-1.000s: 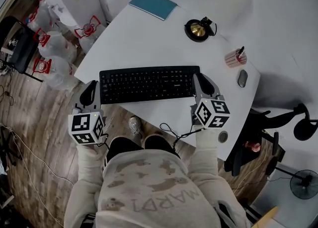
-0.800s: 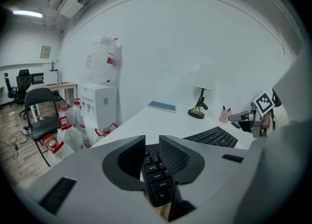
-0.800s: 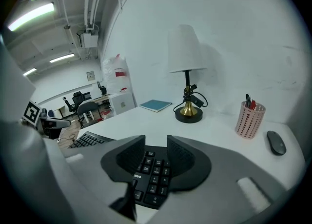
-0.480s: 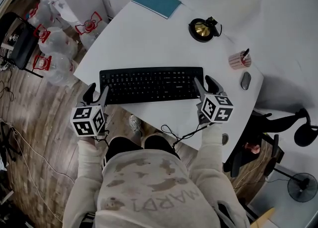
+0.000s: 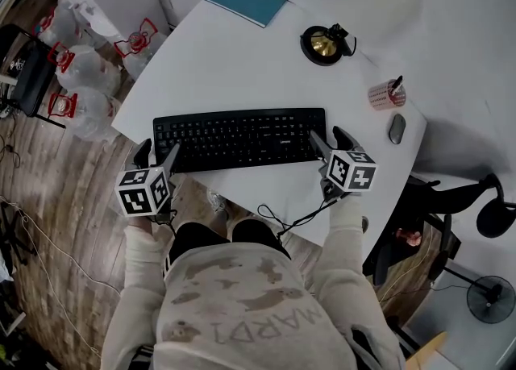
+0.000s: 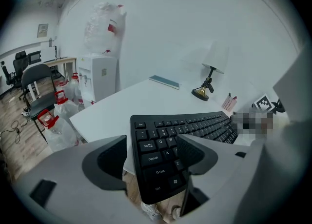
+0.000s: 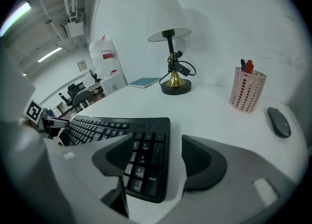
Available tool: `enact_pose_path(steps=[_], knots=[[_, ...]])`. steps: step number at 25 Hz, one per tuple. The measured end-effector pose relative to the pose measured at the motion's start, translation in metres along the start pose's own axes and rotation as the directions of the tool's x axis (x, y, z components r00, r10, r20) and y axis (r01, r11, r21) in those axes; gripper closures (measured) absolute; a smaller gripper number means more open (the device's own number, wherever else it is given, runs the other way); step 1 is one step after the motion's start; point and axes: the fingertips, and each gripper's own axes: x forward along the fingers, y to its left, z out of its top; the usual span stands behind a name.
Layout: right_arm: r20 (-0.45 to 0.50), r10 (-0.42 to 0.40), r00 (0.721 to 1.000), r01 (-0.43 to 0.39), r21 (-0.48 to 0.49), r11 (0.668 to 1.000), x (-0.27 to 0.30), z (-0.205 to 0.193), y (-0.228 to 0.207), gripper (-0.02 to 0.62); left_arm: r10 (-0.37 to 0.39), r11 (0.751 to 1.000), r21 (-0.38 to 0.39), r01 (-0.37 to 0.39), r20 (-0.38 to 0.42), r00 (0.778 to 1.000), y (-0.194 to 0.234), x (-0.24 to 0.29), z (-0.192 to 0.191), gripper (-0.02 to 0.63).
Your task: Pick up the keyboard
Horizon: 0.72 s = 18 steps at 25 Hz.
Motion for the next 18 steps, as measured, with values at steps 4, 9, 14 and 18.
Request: enact_pose_path(steps=[4, 9, 14, 18], knots=[[-0.028, 0.042, 0.999, -0.041, 0.015, 0.999, 0.007, -0.007, 0.002, 0.275, -0.018, 1.0, -0.007, 0.017, -0.036, 0.999, -0.004, 0.005, -0.006, 0.282], [-0.04, 0.103, 0.994, -0.1, 0.064, 0.993, 0.012, -0.011, 0.006, 0.275, -0.046, 0.997, -0.057, 0.043, -0.061, 0.997, -0.004, 0.01, -0.011, 0.278], [-0.045, 0.14, 0.989, -0.136, 0.085, 0.987, 0.014, -0.013, 0.01, 0.275, -0.055, 0.997, -0.061, 0.05, -0.078, 0.995, -0.005, 0.013, -0.011, 0.276], [-0.06, 0.143, 0.988, -0.138, 0.076, 0.988, 0.015, -0.014, 0.011, 0.287, -0.029, 0.999, -0.028, 0.026, -0.092, 0.995, -0.005, 0.013, -0.012, 0.276]])
